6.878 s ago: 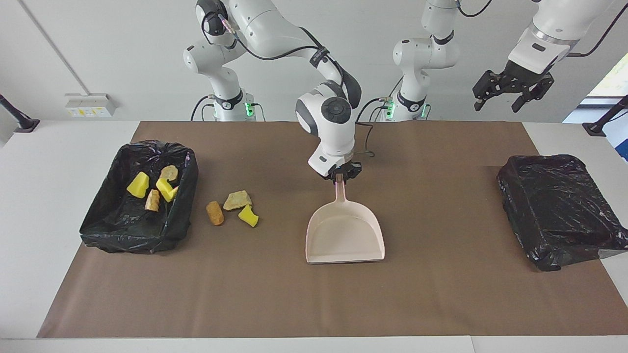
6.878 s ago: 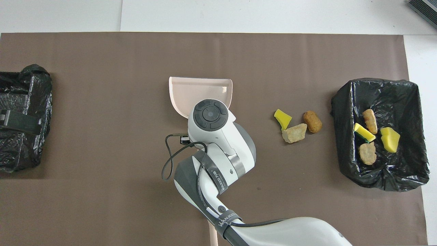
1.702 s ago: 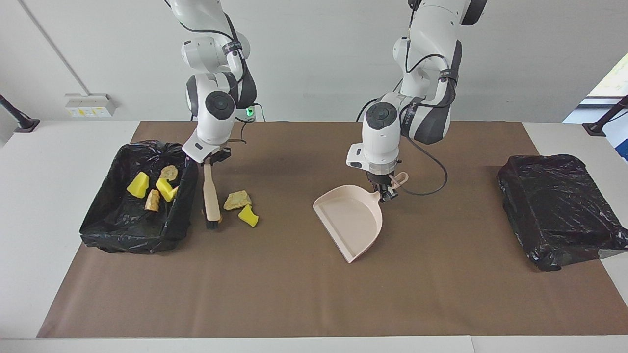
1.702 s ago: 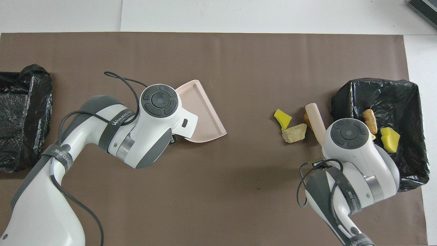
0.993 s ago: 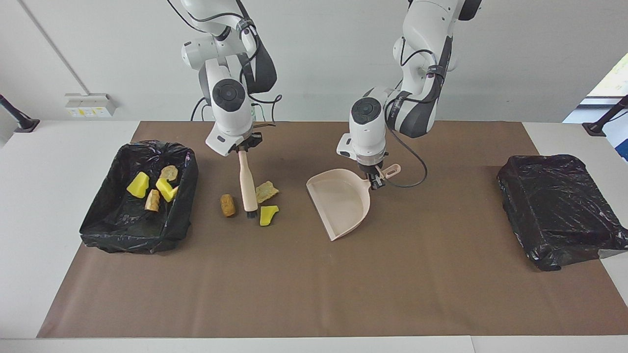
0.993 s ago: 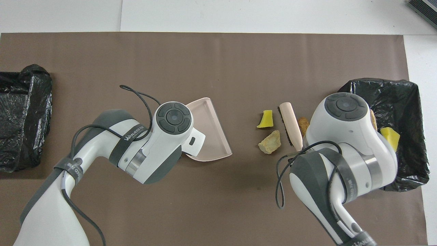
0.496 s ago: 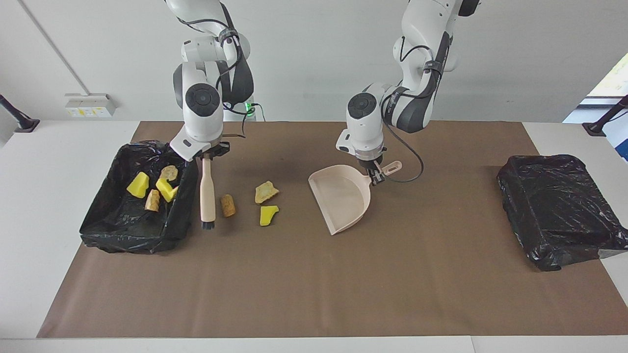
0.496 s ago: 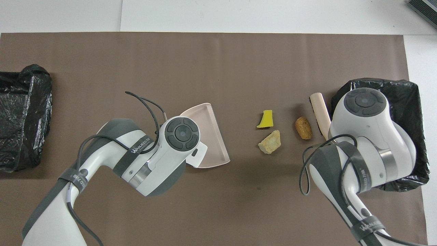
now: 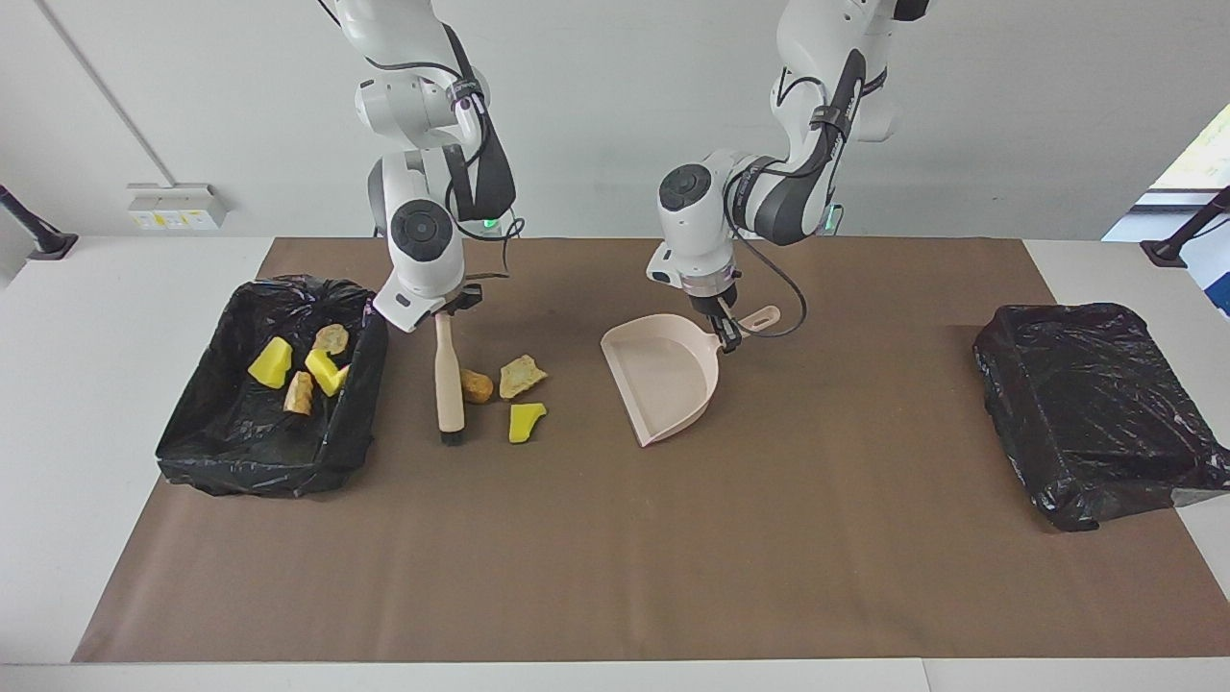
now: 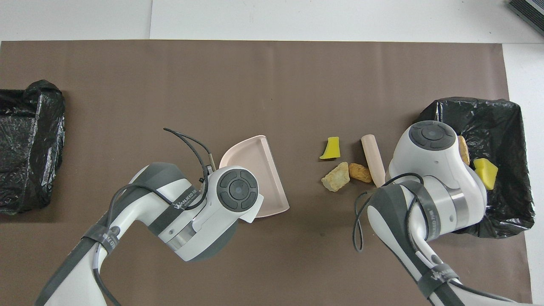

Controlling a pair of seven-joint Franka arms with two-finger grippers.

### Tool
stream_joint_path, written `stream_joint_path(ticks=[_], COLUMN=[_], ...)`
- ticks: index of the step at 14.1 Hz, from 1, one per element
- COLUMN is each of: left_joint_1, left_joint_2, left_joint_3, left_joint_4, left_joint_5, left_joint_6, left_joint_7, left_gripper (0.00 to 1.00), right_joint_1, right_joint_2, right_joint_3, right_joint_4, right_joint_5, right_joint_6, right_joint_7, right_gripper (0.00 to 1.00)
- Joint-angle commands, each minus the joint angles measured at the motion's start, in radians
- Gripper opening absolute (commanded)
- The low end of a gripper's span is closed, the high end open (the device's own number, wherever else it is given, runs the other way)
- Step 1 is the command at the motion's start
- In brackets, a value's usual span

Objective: Sweep and dump trash in bin
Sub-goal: 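Sweep the sponge and bread pieces toward the dustpan with the right gripper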

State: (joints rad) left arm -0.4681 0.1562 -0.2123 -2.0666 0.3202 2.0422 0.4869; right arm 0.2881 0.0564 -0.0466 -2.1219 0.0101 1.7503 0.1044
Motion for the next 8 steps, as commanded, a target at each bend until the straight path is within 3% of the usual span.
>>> stream_joint_path(ticks=[1, 5, 8], left_joint_1=[-0.004, 0.0, 0.002], left_joint_2=[-0.029, -0.035, -0.037], left_joint_3=[0.01, 0.01, 0.01], left_joint_4=[-0.044, -0.061, -0.072], left_joint_5=[0.022, 0.022, 0.022], left_joint_6=[0.026, 0.032, 0.044], left_joint_7=[-0.021, -0.031, -0.034], left_gripper=[0.0, 0.0, 0.0], right_joint_1=[0.048, 0.118, 0.123], right_joint_2=[-0.009, -0.016, -0.024], right_joint_3=[0.002, 0.002, 0.002], right_joint_4=[-0.007, -0.003, 0.02], right_joint_5=[0.145, 0.283, 0.283], right_joint_6=[0.02, 0.014, -0.026], right_joint_7=[0.013, 0.078, 0.141], right_gripper=[0.0, 0.0, 0.0])
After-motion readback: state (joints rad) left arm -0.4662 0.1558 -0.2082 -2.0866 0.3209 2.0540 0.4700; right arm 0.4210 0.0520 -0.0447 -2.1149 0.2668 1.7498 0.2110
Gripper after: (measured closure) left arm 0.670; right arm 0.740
